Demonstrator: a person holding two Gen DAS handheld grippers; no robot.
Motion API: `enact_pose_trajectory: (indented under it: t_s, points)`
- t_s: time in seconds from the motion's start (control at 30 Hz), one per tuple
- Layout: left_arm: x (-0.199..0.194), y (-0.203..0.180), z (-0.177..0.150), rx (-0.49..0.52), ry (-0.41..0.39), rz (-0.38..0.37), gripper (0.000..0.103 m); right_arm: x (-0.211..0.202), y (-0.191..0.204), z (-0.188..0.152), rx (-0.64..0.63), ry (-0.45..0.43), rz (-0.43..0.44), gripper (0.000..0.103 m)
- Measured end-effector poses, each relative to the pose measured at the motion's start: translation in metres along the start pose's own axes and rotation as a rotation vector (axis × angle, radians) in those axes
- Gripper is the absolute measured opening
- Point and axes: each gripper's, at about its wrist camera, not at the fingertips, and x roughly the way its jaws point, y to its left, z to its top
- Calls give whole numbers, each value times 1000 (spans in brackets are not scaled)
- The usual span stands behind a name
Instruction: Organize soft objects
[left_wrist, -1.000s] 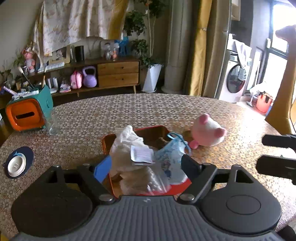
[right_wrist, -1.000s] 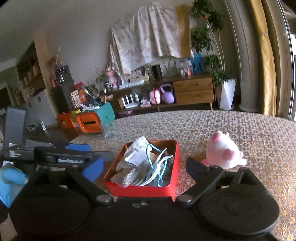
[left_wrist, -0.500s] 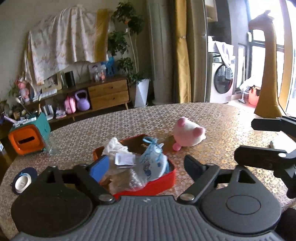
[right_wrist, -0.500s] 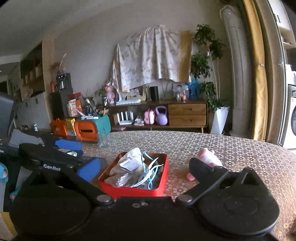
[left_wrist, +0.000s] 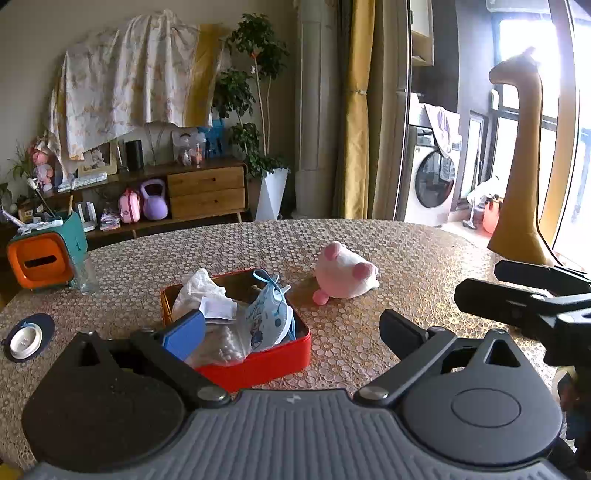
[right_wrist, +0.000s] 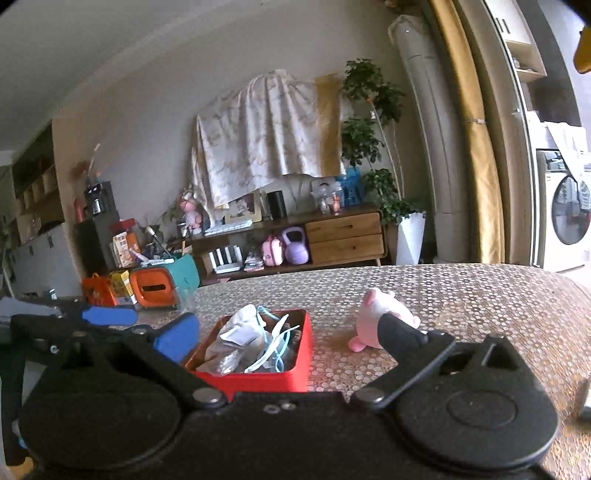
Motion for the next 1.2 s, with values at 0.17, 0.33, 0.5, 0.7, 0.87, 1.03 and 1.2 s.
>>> enact_pose_trajectory:
  t_s: [0.17,0.33,0.5,0.7,0.87,1.03,1.2]
  points:
    - [-5,-2,-3,-19,1,-9,102,0,-4,-4,30,-1,-14,103]
    - [-8,3,-5,-65,0,-25,102,-2,-5,-8,30,14,-25,103]
    - [-11,6,-6,-93,-4,-18,102,-6,-3,-10,34,11,-29,103]
    - [-12,10,-5,-129,-6,-18,101,-8,-2,-5,41,-2,-33,103]
    - [-11,9,-5,-120,0,1,102,-7,3,-3,3,11,-45,103]
    - [-12,8,-5,-124,11,-11,101,-6,2,-2,14,25,-61,103]
    - [-12,10,-5,-136,21,-12,101,-4,2,-1,19,34,-83,103]
